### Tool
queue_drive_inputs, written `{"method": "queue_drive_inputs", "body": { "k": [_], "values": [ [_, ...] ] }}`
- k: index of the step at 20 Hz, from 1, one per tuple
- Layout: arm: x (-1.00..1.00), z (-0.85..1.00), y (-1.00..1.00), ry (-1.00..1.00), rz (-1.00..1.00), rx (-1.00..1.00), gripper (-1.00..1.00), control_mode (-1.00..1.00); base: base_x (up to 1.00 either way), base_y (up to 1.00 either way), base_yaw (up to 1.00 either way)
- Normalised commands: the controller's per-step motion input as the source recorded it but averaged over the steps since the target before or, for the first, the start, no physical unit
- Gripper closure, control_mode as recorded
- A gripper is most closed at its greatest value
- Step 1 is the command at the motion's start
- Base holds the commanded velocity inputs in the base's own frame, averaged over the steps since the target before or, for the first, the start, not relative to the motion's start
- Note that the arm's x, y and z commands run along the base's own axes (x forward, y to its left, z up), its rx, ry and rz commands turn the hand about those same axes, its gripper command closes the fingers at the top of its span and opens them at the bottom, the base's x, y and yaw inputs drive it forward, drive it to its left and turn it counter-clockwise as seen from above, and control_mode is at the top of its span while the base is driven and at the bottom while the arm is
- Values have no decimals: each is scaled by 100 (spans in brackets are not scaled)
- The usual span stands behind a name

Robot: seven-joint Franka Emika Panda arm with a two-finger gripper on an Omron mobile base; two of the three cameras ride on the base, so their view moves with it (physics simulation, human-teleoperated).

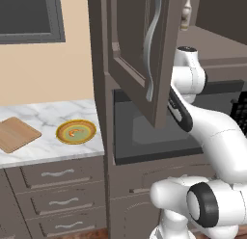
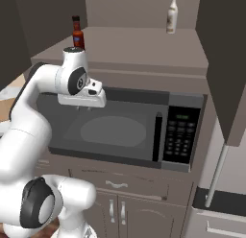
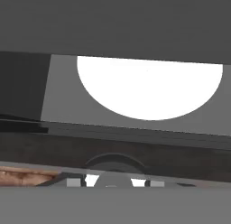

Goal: Pick the shrimp from the plate and place it on the cutting board. Then pick the condiment bottle from the cabinet and place it next to the cutting board.

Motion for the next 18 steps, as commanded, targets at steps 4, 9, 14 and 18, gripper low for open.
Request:
{"method": "queue_drive_inputs", "body": {
  "k": [4,9,14,18],
  "values": [
    [-1,0,1,0,0,0,-100,-100,0,0,0],
    [-4,3,1,-4,0,0,-100,-100,0,0,0],
    [-2,7,1,-6,0,0,-100,-100,0,0,0],
    [-4,12,0,-10,0,2,-100,-100,0,0,0]
  ]
}}
